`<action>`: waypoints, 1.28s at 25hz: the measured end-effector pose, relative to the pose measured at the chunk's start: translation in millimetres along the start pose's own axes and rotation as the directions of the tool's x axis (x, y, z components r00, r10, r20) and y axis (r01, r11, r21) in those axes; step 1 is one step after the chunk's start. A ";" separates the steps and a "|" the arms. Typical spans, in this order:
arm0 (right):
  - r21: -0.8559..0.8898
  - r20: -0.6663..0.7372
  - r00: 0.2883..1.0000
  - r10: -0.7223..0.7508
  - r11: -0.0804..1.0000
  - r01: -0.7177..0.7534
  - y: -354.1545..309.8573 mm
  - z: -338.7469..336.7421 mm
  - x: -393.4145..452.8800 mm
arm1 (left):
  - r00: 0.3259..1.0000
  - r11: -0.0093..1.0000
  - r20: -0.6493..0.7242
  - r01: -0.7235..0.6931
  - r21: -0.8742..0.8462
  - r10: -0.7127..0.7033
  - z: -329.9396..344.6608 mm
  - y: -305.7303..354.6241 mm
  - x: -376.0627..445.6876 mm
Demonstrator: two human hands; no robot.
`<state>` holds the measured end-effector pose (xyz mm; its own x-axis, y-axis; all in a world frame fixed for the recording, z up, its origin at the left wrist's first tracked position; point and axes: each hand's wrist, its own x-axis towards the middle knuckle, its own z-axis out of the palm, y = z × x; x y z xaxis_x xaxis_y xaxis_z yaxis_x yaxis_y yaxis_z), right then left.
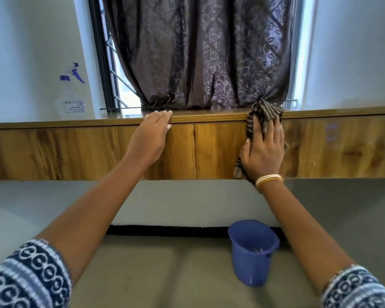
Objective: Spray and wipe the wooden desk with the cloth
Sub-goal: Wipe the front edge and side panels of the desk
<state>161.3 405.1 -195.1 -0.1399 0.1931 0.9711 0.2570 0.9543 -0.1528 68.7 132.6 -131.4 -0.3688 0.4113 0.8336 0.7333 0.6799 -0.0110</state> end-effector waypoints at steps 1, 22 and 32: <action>0.024 -0.014 0.994 0.111 0.994 -0.111 -19.8 4.8 -2.8 | 1.000 1.000 -0.006 -0.006 -0.010 0.005 1.9 6.6 -1.7; 0.027 -0.006 0.999 -0.045 0.999 0.045 -19.4 -0.3 8.7 | 0.928 0.902 0.163 -0.366 0.229 0.335 38.8 104.6 50.8; -0.129 -0.027 0.962 -0.273 0.955 0.267 98.1 -25.4 20.5 | 0.889 0.865 0.147 -0.456 0.211 0.433 62.3 180.5 88.1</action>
<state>207.9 496.9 -185.6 -0.1787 -0.0807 0.9806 0.3313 0.9335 0.1372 132.9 329.3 -94.4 -0.0948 0.7493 0.6554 0.6819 0.5285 -0.5056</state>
